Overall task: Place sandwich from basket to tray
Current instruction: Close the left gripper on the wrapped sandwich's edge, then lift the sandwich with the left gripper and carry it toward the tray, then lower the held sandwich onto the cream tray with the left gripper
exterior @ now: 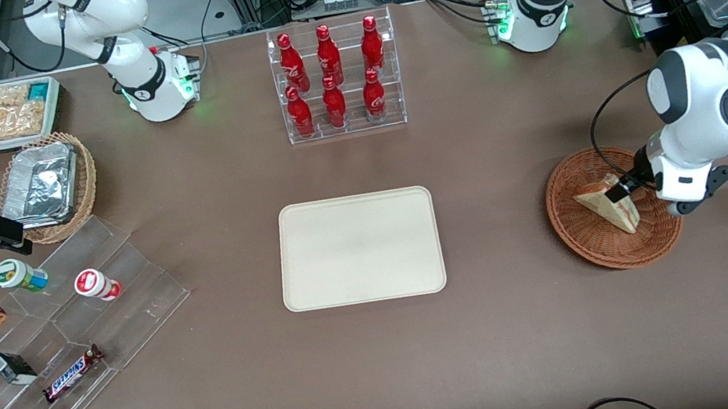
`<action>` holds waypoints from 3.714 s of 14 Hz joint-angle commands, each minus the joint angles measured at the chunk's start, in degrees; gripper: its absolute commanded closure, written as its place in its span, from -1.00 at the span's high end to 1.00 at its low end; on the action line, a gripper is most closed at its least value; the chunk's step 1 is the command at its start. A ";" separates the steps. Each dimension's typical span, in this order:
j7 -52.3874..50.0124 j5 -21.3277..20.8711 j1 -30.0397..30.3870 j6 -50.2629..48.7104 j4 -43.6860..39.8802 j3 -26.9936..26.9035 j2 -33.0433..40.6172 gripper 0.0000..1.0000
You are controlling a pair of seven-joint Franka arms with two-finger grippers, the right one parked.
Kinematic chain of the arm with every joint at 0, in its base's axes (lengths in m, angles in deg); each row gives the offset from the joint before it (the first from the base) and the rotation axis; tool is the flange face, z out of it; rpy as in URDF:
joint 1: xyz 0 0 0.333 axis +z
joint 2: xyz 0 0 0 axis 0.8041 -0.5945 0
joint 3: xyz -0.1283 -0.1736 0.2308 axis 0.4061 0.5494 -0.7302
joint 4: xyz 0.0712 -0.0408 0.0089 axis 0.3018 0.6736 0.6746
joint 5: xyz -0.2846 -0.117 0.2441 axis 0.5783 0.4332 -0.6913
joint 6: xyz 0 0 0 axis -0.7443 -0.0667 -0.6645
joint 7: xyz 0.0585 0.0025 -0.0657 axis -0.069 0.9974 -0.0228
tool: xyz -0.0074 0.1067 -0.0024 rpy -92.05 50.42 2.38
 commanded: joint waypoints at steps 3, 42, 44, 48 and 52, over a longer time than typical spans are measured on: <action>-3.11 0.12 -0.49 3.59 -0.23 0.32 -4.62 1.00; -8.29 3.46 -34.31 -1.86 -27.21 3.83 -19.91 -0.48; -8.21 3.03 -36.16 0.85 -28.61 3.83 -22.45 -0.47; -3.65 1.09 -37.40 2.10 -30.90 3.83 -25.80 -0.48; -3.28 1.00 -37.49 2.10 -31.78 3.83 -27.47 -0.46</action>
